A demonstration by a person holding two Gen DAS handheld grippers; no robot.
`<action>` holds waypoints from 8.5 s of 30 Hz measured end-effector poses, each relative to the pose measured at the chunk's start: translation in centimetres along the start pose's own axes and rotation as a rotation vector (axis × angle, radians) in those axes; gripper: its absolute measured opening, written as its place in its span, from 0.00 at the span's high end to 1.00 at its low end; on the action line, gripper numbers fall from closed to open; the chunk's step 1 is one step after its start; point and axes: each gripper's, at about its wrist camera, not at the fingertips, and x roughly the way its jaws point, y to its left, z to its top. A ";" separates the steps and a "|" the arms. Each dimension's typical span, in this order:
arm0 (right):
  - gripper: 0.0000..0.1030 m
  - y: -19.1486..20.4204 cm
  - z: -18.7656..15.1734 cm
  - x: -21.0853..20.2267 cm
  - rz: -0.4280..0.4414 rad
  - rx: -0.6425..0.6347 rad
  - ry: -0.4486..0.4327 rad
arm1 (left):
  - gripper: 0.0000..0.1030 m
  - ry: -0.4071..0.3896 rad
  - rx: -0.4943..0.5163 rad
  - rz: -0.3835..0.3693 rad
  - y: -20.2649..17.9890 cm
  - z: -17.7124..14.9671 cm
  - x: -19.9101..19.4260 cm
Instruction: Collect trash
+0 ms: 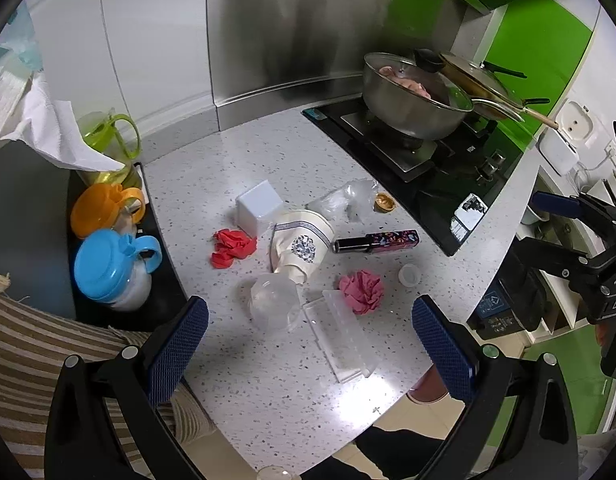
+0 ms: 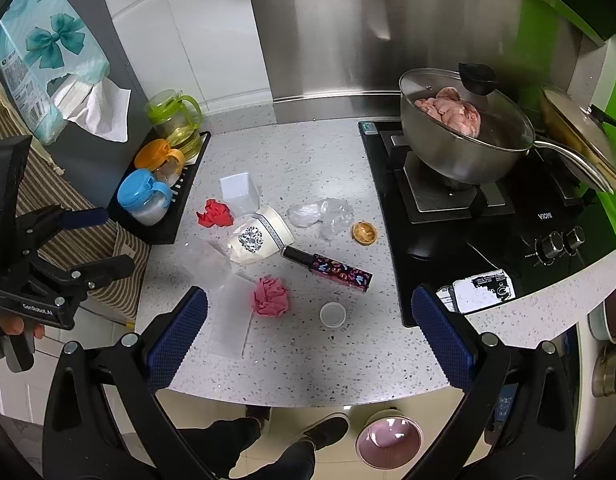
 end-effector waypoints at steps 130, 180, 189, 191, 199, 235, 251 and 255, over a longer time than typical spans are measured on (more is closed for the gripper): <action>0.03 -2.3 -3.4 16.2 -0.021 -0.093 0.334 | 0.93 0.065 -0.103 -0.157 -2.0 -0.4 5.9; 0.69 -3.5 -14.7 -11.2 -0.342 0.437 -0.160 | 0.93 -0.052 0.545 -0.463 -17.5 -0.6 0.1; 0.69 -10.3 -26.9 -13.7 -0.420 0.634 -0.119 | 0.93 0.023 0.669 -0.544 -28.7 -6.6 4.1; 0.69 -11.7 -29.1 -13.3 -0.414 0.663 -0.104 | 0.93 0.050 0.682 -0.545 -30.1 -7.9 5.5; 0.69 -17.1 -37.5 -8.4 -0.378 0.752 -0.026 | 0.93 0.194 0.710 -0.538 -35.4 -14.2 14.3; 0.69 -24.8 -60.2 18.0 -0.312 1.010 0.057 | 0.07 0.449 0.840 -0.545 -40.4 -31.9 47.2; 0.69 -24.6 -58.9 19.2 -0.299 0.987 0.067 | 0.07 0.422 0.764 -0.523 -37.9 -29.3 47.8; 0.69 -24.6 -58.9 19.5 -0.304 0.988 0.070 | 0.07 0.421 0.754 -0.523 -37.3 -29.1 47.8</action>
